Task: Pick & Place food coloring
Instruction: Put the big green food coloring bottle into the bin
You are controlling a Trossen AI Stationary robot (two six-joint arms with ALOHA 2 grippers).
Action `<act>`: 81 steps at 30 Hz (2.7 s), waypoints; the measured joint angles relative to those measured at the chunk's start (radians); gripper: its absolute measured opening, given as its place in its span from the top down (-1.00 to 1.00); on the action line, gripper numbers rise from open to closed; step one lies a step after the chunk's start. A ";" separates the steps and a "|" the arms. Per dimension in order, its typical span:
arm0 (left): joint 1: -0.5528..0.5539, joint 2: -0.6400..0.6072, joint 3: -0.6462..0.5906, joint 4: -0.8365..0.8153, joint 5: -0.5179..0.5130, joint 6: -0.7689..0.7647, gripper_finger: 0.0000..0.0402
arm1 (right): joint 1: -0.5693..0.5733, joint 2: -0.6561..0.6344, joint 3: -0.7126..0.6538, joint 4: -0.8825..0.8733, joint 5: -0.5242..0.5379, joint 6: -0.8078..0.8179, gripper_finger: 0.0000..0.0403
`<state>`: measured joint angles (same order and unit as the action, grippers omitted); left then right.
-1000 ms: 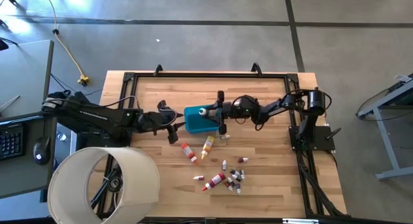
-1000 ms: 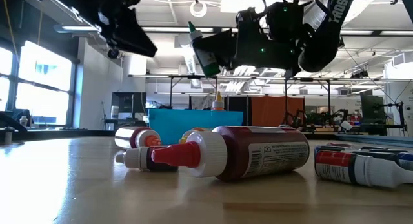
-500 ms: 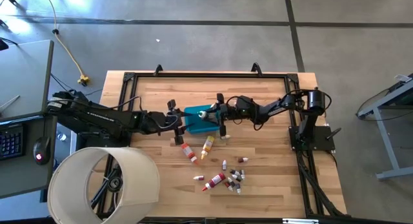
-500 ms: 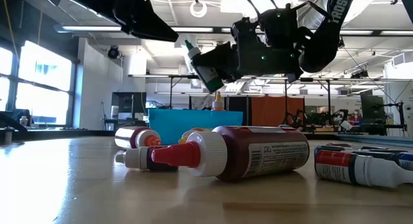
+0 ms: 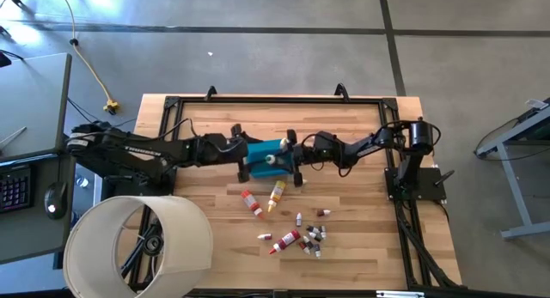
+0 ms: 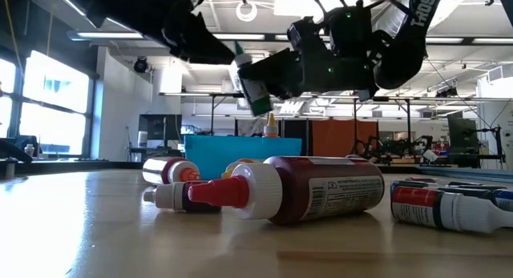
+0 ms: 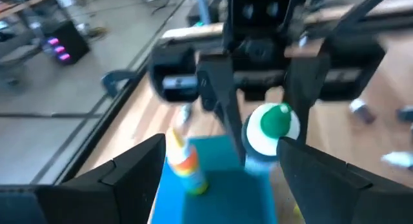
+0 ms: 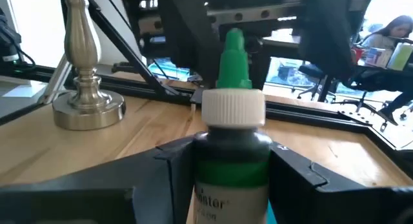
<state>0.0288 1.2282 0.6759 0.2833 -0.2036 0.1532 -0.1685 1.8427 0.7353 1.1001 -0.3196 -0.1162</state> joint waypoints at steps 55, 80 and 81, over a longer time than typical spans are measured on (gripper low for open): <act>-0.003 -0.017 0.000 0.050 -0.203 0.056 -0.49 | -0.098 -0.117 0.002 -0.292 0.084 -0.026 0.26; -0.003 -0.017 0.001 0.147 -0.229 -0.002 -0.49 | -0.077 0.123 -0.157 0.442 0.096 0.056 0.26; -0.003 -0.017 0.001 0.145 -0.228 -0.002 -0.49 | -0.085 0.138 -0.160 0.434 0.099 0.067 0.26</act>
<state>0.0261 1.2114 0.6765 0.4279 -0.4315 0.1509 -0.2532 1.9802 0.5753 1.5342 -0.2202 -0.0487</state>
